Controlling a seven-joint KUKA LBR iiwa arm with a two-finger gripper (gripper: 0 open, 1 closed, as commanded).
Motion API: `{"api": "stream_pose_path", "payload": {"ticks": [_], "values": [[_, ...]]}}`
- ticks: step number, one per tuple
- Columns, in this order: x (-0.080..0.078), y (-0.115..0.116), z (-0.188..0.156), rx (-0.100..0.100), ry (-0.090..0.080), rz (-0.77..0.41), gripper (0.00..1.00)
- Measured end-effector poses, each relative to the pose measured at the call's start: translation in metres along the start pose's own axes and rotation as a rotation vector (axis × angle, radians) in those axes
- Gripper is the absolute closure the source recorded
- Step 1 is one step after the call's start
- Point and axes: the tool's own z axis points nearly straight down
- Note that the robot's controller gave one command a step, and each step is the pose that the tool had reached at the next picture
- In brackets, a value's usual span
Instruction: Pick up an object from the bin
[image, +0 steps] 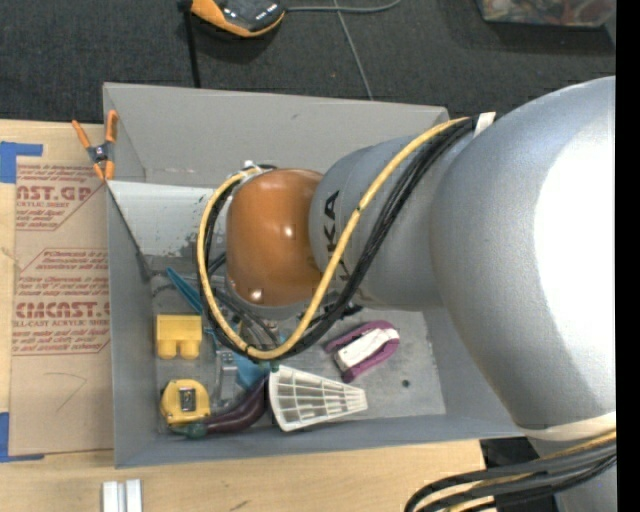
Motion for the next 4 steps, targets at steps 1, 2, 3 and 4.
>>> {"api": "stream_pose_path", "payload": {"ticks": [1, 2, 3, 4], "values": [[0.0, 0.0, 0.0, 0.0, 0.0, 0.0, 0.0], [0.001, 0.007, 0.006, 0.003, -0.003, -0.138, 0.0], [-0.001, 0.021, 0.029, 0.0, -0.002, -0.366, 0.0], [0.004, 0.031, 0.05, 0.0, -0.004, -0.267, 0.0]]}}
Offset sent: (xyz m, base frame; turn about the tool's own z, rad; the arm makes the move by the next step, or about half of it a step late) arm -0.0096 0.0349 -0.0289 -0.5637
